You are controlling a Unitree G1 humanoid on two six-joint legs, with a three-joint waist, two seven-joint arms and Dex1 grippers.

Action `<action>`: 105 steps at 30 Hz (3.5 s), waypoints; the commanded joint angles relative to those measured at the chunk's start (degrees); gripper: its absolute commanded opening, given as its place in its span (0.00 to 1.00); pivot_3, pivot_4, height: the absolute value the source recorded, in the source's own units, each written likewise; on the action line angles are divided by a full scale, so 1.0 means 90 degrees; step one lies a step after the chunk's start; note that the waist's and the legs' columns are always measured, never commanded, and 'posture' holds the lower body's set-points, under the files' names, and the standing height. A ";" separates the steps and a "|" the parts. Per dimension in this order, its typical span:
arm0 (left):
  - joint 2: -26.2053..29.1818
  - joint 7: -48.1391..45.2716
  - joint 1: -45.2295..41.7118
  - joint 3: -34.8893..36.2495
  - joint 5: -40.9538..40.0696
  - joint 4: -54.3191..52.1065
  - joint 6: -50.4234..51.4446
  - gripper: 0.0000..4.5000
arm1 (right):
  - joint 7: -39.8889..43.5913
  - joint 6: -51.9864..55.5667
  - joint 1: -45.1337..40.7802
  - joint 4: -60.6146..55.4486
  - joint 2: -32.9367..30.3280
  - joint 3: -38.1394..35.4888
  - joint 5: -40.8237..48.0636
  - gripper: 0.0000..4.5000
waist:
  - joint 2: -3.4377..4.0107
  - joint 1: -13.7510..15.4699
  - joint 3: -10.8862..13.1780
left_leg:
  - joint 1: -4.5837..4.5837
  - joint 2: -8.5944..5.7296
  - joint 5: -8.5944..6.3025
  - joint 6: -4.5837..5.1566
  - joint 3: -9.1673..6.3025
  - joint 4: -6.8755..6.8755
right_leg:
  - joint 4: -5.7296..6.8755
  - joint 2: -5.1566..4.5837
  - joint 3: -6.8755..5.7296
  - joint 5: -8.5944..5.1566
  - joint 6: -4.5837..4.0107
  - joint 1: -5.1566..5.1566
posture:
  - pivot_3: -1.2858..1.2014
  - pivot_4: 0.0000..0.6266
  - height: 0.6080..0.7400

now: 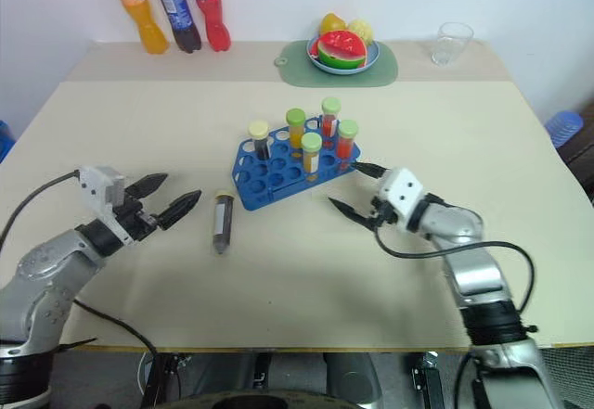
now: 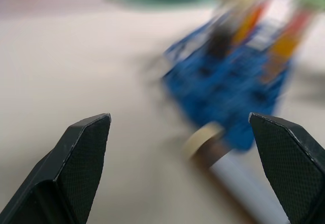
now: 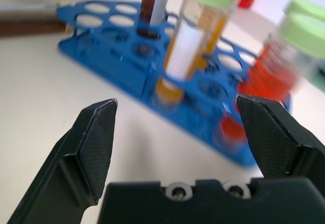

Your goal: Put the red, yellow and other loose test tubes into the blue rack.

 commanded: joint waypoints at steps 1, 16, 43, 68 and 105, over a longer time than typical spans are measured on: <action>0.0513 0.0802 -0.0682 0.0214 -0.0551 -0.0462 0.2174 1.00 | 0.0178 0.0038 0.0017 -0.0301 -0.0219 -0.0359 0.0283 0.92 | -0.0004 -0.0016 0.0003 | 0.0000 -0.0001 0.0000 0.0000 -0.0001 0.0001 | 0.0000 0.0004 -0.0001 0.0000 0.0000 0.0001 | 0.52 0.24 1.00; 0.0961 0.3761 -0.3862 -0.0178 -0.5405 0.2569 0.5867 1.00 | 0.1189 0.0405 0.0544 -0.1462 -0.0601 -0.0336 0.1069 0.92 | -0.0016 0.0020 0.0012 | -0.0003 -0.0005 0.0006 -0.0014 -0.0020 -0.0002 | 0.0008 -0.0004 -0.0004 -0.0004 0.0007 -0.0006 | 0.52 0.24 1.00; 0.0238 0.8532 -0.5993 -0.3175 -0.8595 0.6176 0.5257 0.81 | 0.0982 0.0345 0.0701 -0.1808 -0.0605 -0.0206 0.0878 0.93 | -0.0023 0.0168 0.0014 | -0.0003 -0.0038 0.0020 -0.0038 -0.0020 0.0005 | 0.0007 -0.0013 -0.0005 -0.0003 0.0010 -0.0002 | 0.52 0.24 1.00; 0.1159 0.3916 -0.3185 0.0061 -0.5964 0.0946 0.2550 0.19 | 0.1002 0.0001 0.0185 -0.1028 -0.0336 0.0035 0.0728 0.93 | -0.0028 0.0196 0.0016 | -0.0009 -0.0035 0.0052 -0.0094 0.0011 0.0000 | 0.0000 -0.0011 -0.0006 -0.0015 -0.0015 -0.0001 | 0.52 0.24 1.00; -0.2897 -0.2220 -0.3197 -0.2553 0.2070 0.4658 -0.6234 0.19 | 0.0056 0.0629 0.2074 -0.2124 -0.0672 -0.1523 0.0833 0.93 | -0.0019 0.0319 0.0010 | -0.0001 -0.0025 0.0004 -0.0005 0.0013 0.0020 | -0.0053 -0.0002 -0.0008 0.0006 0.0022 0.0043 | 0.52 0.24 1.00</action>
